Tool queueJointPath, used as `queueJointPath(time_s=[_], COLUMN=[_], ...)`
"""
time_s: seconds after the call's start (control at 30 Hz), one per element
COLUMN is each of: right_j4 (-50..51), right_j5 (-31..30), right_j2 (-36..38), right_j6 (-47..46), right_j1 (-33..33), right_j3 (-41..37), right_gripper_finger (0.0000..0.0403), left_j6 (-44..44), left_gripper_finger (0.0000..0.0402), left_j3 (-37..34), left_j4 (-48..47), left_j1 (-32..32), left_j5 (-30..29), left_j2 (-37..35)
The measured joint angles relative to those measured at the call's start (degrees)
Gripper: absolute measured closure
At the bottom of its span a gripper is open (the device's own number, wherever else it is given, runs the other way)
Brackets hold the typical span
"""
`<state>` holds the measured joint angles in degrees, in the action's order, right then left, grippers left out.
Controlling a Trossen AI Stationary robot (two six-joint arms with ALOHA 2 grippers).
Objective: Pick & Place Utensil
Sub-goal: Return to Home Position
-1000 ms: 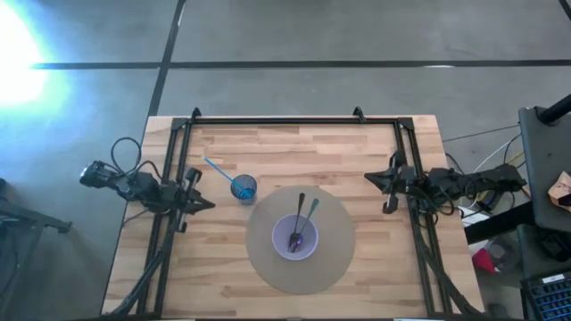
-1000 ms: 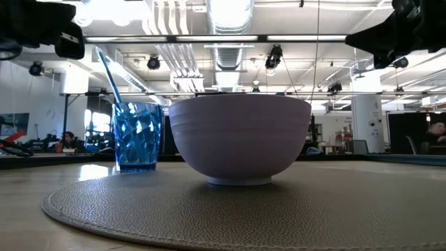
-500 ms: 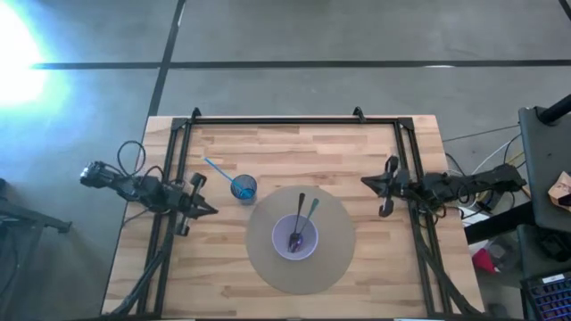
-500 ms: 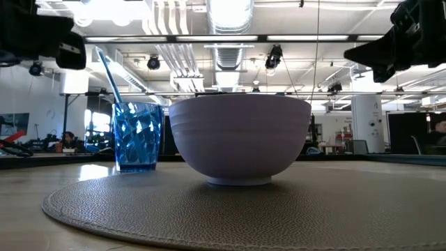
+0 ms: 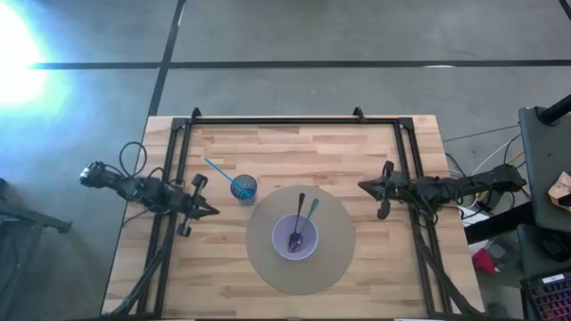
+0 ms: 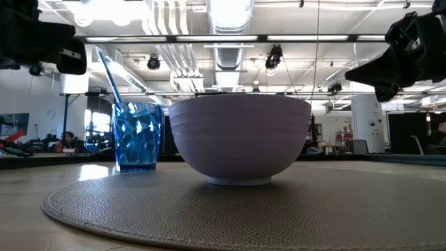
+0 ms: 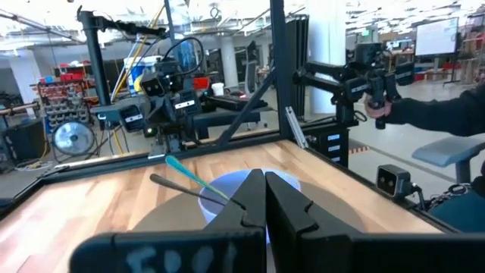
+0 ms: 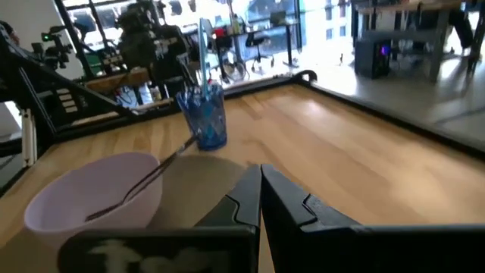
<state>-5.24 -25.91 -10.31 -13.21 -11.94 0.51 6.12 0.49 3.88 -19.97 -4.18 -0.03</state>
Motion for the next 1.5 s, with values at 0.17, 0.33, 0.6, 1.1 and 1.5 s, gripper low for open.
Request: queueJointPath(time_s=[0.17, 0.33, 0.6, 1.1, 1.5], right_j4=[1.5, 1.5, 1.5, 1.5, 1.5], right_j5=[0.0, 0.0, 0.0, 0.2, 0.4], right_j2=[-0.3, -0.3, -0.3, -0.3, -0.3], right_j6=[-3.2, -2.9, -2.7, -2.9, -2.7], right_j1=[0.0, 0.0, 0.0, 0.0, 0.0], right_j3=[0.0, 0.0, 0.0, 0.0, 0.0], right_gripper_finger=[0.0394, 0.0394, 0.0394, 0.0394, 0.0394], left_j6=[-0.4, -3.4, -8.3, -8.2, -8.1], left_gripper_finger=[0.0401, 0.0401, 0.0401, 0.0401, 0.0401], left_j3=[0.0, 0.0, 0.0, 0.1, 0.1], left_j4=[-1.0, -1.4, -2.6, -2.8, -1.9], left_j1=[0.0, 0.0, 0.0, 0.0, 0.0], left_j5=[-2.3, -3.3, -2.3, -2.3, -2.5], left_j2=[0.0, 0.0, 0.6, 1.0, 1.0])
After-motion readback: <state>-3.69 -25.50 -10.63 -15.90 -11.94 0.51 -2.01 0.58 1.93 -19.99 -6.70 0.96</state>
